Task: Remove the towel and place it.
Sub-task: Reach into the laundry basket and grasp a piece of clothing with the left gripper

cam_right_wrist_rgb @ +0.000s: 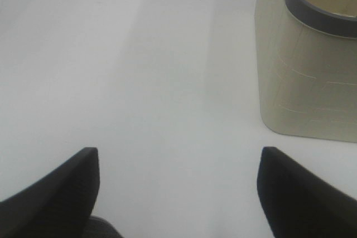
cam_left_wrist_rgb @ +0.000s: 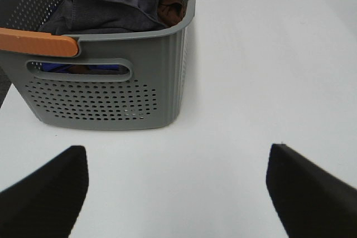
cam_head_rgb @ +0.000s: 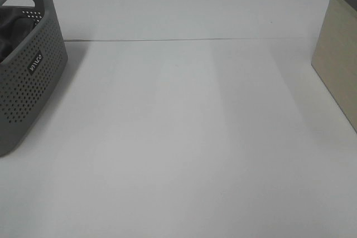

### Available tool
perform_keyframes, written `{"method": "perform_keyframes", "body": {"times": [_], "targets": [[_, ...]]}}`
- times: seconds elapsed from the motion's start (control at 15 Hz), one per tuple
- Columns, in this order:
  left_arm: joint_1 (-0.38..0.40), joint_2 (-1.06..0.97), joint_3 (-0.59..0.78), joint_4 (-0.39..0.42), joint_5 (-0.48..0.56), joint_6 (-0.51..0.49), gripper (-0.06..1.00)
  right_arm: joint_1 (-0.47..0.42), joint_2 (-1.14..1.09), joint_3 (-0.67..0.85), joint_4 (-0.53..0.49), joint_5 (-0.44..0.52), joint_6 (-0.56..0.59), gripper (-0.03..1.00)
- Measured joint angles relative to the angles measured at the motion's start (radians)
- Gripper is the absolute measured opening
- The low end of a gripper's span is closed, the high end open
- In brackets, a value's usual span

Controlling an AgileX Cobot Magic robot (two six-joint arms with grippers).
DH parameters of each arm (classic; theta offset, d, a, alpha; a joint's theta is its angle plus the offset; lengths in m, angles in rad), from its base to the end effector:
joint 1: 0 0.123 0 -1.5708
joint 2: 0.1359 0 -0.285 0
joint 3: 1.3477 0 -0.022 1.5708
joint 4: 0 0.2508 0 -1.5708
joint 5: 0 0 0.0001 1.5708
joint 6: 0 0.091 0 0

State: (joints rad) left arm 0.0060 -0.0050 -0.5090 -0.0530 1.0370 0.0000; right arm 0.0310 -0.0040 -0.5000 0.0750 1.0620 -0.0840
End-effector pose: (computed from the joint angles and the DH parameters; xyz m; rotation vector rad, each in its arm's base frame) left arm -0.0058 -0.0042 0.2818 -0.0039 2.0060 -0.0592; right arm -0.0058 0.0058 0.2774 -0.1209 2.0362 0.0565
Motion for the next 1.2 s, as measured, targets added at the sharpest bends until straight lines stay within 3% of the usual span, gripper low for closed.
{"method": "perform_keyframes", "body": {"times": [0.93, 1.2], "targets": [[0.002, 0.000, 0.000, 0.000, 0.000, 0.000, 0.82, 0.000, 0.000, 0.000, 0.000, 0.000, 0.000, 0.76], [0.049, 0.000, 0.000, 0.001, 0.000, 0.000, 0.97, 0.000, 0.000, 0.000, 0.000, 0.000, 0.000, 0.76]]}}
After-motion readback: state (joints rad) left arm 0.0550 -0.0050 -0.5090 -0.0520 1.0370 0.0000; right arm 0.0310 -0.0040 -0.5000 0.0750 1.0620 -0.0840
